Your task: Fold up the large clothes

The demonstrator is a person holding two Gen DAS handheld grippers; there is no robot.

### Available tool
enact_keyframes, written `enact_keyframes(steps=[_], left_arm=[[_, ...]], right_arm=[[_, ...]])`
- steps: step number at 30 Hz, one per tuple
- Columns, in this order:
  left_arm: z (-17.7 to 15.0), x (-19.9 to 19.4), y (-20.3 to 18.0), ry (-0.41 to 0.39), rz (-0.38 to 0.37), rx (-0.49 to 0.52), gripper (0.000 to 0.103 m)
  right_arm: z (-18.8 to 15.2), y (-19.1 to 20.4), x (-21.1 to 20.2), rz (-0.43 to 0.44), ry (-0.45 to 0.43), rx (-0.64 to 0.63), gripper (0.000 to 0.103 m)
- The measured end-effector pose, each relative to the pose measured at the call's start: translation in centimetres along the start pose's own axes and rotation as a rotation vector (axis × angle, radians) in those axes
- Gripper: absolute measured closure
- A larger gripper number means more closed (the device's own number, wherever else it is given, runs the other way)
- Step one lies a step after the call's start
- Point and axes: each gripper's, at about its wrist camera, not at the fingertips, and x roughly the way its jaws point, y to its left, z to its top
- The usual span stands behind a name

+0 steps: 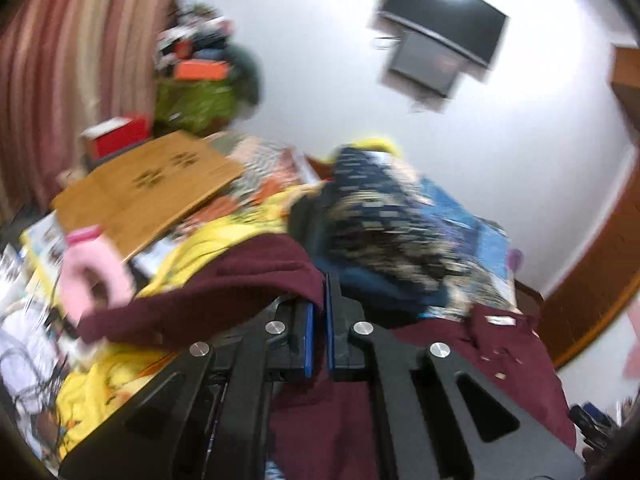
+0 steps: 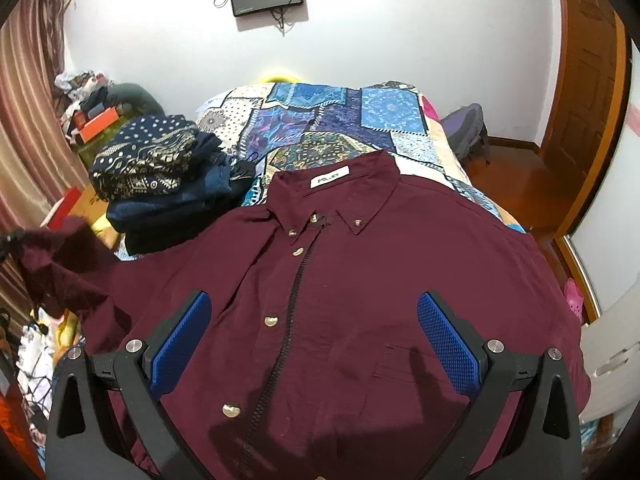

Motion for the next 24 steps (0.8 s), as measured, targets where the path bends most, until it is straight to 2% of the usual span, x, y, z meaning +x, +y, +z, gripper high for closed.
enact_keyframes(steps=[6, 10, 15, 20, 24], left_arm=[[-1.5, 0.3, -8.6, 0.046, -0.183, 0.138, 0.1], [-4.5, 1.7, -13.5, 0.152, -0.286, 0.219, 0.1], [-9.0, 3.6, -17.9, 0.304, -0.342, 0.3, 0.1], [-12.7, 5.7, -20.0, 0.473, -0.383, 0.343, 0.1], [-14.2, 6.1, -20.8, 0.532, -0.374, 0.387, 0.098]], right_arm=[[-0.2, -1.2, -0.5, 0.008, -0.014, 0.033, 0.001], [-0.5, -2.0, -0.8, 0.012, -0.02, 0.052, 0.001], [-0.9, -2.9, -1.1, 0.016, -0.025, 0.082, 0.001], [-1.1, -3.8, -1.3, 0.03, -0.025, 0.113, 0.001], [-1.2, -4.0, -1.3, 0.032, -0.024, 0.128, 0.001]])
